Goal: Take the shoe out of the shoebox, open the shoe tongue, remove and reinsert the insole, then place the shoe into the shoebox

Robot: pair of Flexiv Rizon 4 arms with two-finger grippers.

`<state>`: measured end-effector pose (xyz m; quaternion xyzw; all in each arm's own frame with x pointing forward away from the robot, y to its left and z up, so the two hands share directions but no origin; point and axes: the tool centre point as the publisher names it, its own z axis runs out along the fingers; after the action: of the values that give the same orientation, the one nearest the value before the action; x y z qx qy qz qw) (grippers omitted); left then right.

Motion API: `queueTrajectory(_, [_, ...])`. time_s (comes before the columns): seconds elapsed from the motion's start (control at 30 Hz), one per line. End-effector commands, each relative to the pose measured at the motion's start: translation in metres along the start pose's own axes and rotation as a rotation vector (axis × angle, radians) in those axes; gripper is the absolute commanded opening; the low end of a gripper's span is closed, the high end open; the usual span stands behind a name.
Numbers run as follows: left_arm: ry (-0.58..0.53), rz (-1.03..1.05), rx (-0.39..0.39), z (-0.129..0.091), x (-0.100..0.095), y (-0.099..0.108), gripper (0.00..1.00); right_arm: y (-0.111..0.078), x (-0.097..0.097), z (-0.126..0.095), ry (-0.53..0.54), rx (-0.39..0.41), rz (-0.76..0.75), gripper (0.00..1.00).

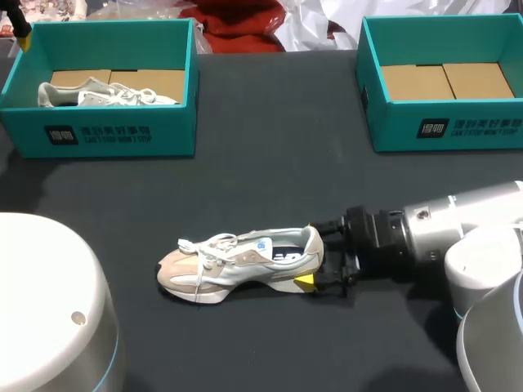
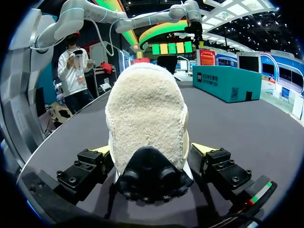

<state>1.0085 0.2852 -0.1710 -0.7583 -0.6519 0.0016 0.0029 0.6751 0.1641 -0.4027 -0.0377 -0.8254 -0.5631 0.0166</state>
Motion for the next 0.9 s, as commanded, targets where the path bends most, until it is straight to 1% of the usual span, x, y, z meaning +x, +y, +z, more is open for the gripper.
queueTrajectory(0.03, [0.002,0.001,0.000,0.000,0.000,0.000,1.00,0.000,-0.001,0.009,0.004,0.004,-0.002,1.00])
queueTrajectory(0.27, [0.002,0.001,0.000,0.000,0.000,0.000,1.00,-0.002,0.002,0.016,0.016,-0.002,-0.005,1.00])
queueTrajectory(0.47, [0.002,0.001,0.000,0.000,0.000,0.000,1.00,0.000,0.002,0.018,0.019,-0.005,-0.013,1.00])
queueTrajectory(0.5, [0.002,0.001,0.000,0.000,0.000,0.000,1.00,0.000,0.002,0.018,0.019,-0.005,-0.015,0.95])
queueTrajectory(0.53, [0.002,0.001,0.000,0.000,0.000,0.000,1.00,0.000,0.002,0.018,0.019,-0.005,-0.015,0.83])
queueTrajectory(0.57, [0.002,0.001,0.000,0.000,0.000,0.000,1.00,0.000,0.002,0.019,0.019,-0.005,-0.016,0.56])
queueTrajectory(0.6, [0.002,0.001,0.000,0.000,0.000,0.000,1.00,0.000,0.002,0.019,0.019,-0.004,-0.017,0.47])
queueTrajectory(0.63, [0.002,0.001,0.000,0.000,0.000,0.000,1.00,0.001,0.002,0.019,0.019,-0.004,-0.017,0.40])
queueTrajectory(0.7, [0.002,0.001,0.000,0.000,0.000,0.000,1.00,0.001,0.001,0.019,0.018,-0.004,-0.018,0.21])
queueTrajectory(0.73, [0.002,0.001,0.000,0.000,0.000,0.000,1.00,0.001,0.001,0.019,0.017,-0.004,-0.019,0.03])
queueTrajectory(0.77, [0.002,0.001,0.000,0.000,0.000,0.000,1.00,0.001,0.001,0.019,0.016,-0.005,-0.019,0.00])
queueTrajectory(0.9, [0.002,0.001,0.000,0.000,0.000,0.000,1.00,0.001,0.001,0.019,0.016,-0.005,-0.021,0.00])
